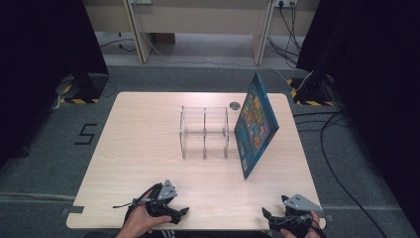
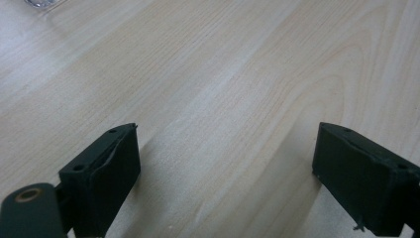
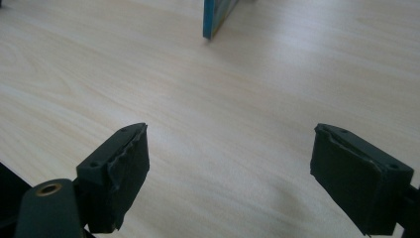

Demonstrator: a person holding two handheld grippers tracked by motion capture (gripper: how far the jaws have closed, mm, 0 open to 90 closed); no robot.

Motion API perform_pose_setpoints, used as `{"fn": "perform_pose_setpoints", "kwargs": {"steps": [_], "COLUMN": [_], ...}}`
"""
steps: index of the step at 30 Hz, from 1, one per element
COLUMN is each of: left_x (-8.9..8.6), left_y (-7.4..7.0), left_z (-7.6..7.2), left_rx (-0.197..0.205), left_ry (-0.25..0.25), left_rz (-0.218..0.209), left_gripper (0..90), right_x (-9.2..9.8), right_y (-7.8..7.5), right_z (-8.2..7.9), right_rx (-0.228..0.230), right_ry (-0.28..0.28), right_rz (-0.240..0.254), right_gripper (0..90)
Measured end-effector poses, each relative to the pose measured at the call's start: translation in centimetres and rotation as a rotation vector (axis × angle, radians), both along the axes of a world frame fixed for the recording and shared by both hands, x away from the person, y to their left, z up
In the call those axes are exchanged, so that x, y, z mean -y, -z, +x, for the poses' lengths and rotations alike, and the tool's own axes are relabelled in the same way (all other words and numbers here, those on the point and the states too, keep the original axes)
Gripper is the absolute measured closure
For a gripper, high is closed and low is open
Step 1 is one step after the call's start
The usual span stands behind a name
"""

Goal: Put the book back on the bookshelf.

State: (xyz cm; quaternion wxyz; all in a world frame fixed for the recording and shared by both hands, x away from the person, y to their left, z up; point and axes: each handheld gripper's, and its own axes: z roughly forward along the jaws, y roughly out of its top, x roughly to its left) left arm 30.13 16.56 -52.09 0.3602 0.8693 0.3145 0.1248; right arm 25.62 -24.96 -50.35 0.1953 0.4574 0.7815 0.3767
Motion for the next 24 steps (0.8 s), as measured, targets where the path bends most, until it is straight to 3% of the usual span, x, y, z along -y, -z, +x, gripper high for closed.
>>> {"fn": "perform_pose_setpoints", "kwargs": {"steps": [14,24], "left_x": [0.1,0.2], "left_y": [0.1,0.1], "left_z": [-0.1,-0.2], "left_rx": [-0.003,-0.005], "left_ry": [0.023,0.025], "left_rz": [0.008,0.007], "left_gripper": [5.3,3.6], "right_x": [-0.2,0.1], "right_y": [1.2,1.3], "right_z": [-0.1,-0.2], "right_rx": [-0.096,-0.08], "right_ry": [0.005,-0.024], "right_rz": [-0.111,-0.108], "right_gripper": [14.8,12.8]}}
